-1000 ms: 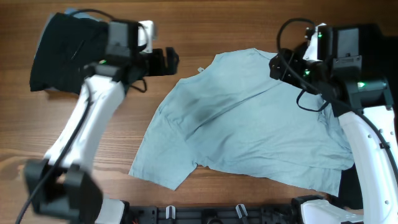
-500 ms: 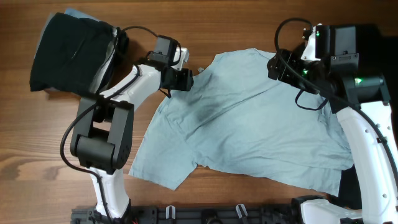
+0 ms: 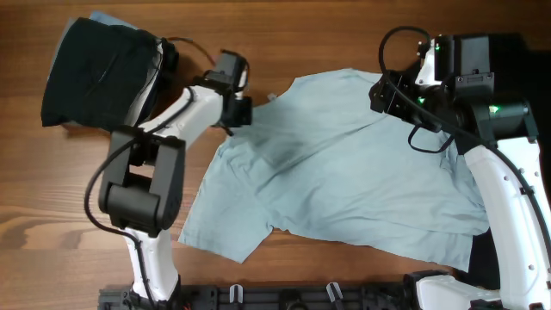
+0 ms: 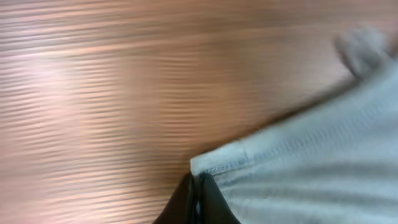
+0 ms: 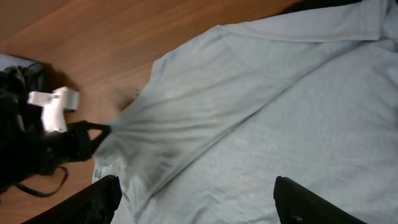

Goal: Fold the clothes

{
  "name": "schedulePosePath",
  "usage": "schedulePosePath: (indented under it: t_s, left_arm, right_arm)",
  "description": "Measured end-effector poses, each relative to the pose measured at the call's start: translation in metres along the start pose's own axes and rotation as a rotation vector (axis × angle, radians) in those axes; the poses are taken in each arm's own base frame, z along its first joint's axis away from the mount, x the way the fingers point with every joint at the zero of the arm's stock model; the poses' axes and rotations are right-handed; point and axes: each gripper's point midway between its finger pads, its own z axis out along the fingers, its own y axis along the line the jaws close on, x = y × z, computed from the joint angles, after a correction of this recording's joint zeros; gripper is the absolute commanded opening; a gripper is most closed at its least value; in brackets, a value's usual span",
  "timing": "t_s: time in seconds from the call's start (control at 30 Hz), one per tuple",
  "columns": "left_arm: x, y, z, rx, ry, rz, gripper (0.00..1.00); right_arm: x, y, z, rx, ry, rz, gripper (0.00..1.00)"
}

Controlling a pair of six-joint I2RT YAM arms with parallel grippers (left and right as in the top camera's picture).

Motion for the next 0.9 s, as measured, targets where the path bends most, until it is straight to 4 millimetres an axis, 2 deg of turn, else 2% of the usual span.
schedulePosePath:
  t_s: [0.07,0.13,0.17,0.2,0.23,0.3,0.37,0.47,0.5,0.6,0.67,0.77,0.83,0.9]
  left_arm:
    - [-0.003,0.03,-0.002,-0.064,0.003,-0.08,0.04]
    - [-0.004,0.074,-0.007,-0.137,0.01,-0.181,0.04]
    - [-0.004,0.108,-0.011,-0.182,0.012,-0.255,0.04]
    - [-0.004,0.123,-0.013,-0.201,0.01,-0.289,0.08]
    - [-0.002,0.14,-0.016,-0.211,0.01,-0.329,0.16]
    - [0.0,0.161,-0.026,-0.215,0.003,-0.377,0.34]
    - [-0.005,0.164,-0.037,-0.177,-0.023,-0.37,0.52]
    - [-0.026,0.14,-0.06,-0.059,-0.103,-0.31,0.66]
    - [-0.034,0.129,-0.067,-0.021,-0.133,-0.281,0.65]
    - [-0.059,0.086,-0.086,0.103,-0.237,-0.17,0.46]
    - [-0.072,0.05,-0.091,0.166,-0.298,-0.05,0.43]
    - [-0.082,0.003,-0.092,0.222,-0.359,0.095,0.41]
    - [-0.09,-0.029,-0.089,0.248,-0.416,0.185,0.3]
    - [-0.094,-0.051,-0.08,0.264,-0.448,0.24,0.2]
  right_arm:
    - [0.002,-0.001,0.0,0.005,0.008,0.001,0.84]
    - [0.005,-0.006,0.0,0.027,0.016,-0.001,0.83]
    - [0.005,-0.007,0.0,0.034,0.017,-0.003,0.83]
    - [0.005,-0.008,0.0,0.041,0.017,-0.003,0.83]
    - [0.005,-0.009,0.0,0.047,0.015,-0.006,0.84]
    - [0.004,-0.011,0.0,0.06,0.011,-0.011,0.84]
    - [0.004,-0.013,0.0,0.067,0.008,-0.014,0.84]
    - [0.003,-0.014,-0.001,0.075,0.003,-0.014,0.84]
    - [0.003,-0.015,-0.001,0.079,0.002,-0.014,0.83]
    - [0.002,-0.017,-0.001,0.09,-0.003,-0.014,0.83]
    - [0.001,-0.017,-0.001,0.095,-0.005,-0.015,0.84]
    - [0.001,-0.018,-0.001,0.099,-0.005,-0.014,0.84]
    - [0.001,-0.018,-0.001,0.099,-0.005,-0.015,0.84]
    - [0.001,-0.019,-0.001,0.101,-0.006,-0.014,0.84]
